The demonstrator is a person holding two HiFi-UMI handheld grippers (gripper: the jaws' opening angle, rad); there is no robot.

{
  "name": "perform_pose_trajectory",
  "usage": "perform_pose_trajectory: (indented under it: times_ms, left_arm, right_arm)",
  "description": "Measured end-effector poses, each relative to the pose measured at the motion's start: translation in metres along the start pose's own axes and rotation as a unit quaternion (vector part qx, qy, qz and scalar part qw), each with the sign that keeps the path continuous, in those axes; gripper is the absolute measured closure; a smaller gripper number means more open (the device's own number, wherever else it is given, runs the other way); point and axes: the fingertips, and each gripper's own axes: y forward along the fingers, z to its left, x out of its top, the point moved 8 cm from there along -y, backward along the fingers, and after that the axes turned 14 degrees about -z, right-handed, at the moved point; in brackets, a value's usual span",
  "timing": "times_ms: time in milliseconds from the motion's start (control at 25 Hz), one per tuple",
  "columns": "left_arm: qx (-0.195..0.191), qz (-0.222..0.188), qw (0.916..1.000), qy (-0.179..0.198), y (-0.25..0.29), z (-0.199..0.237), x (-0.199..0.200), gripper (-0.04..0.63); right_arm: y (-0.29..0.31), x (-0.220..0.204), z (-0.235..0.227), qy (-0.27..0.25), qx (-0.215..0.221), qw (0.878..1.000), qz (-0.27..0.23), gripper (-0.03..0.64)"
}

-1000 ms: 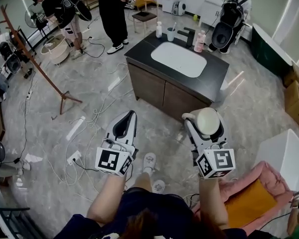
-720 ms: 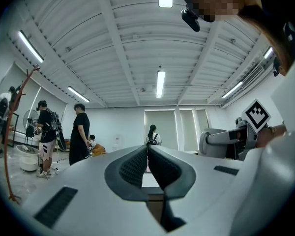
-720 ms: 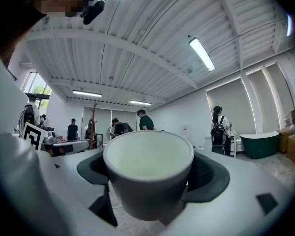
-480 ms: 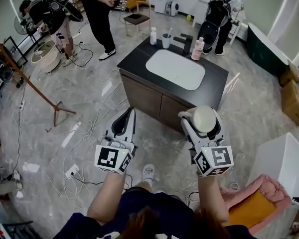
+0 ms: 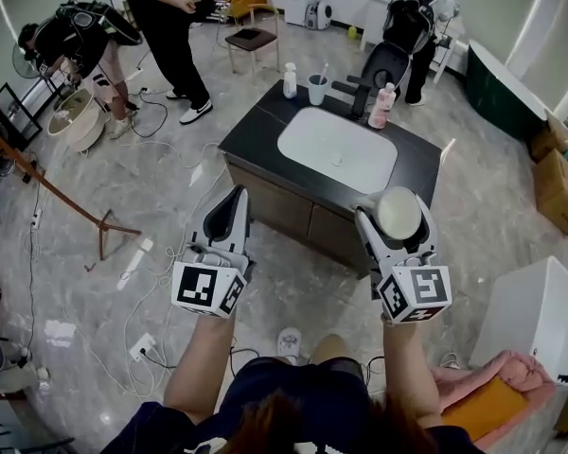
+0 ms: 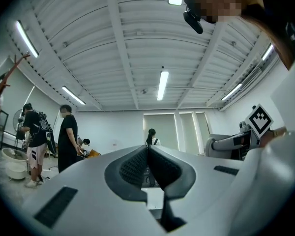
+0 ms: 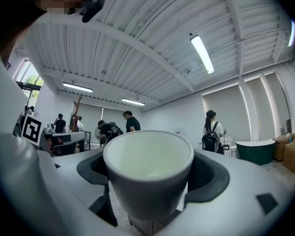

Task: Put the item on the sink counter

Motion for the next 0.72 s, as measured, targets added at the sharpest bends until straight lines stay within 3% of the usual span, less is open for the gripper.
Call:
perform_pose_trajectory:
  times_ms: [320,720]
  left_arm:
    - [0.026,0.006,0.9996,0.002,0.055,0.035,-0.042,0.572]
    - [0.058,0.002,0.9981,0.022,0.172,0.033,-0.093,0.572]
  right_arm:
    - [0.069,-0.032,-0.034,0.009,0.01,1.0,0.009,0.169]
    - [0.178,-0.052,-0.129,0.024,0.053,0.998,-0.001,0.169]
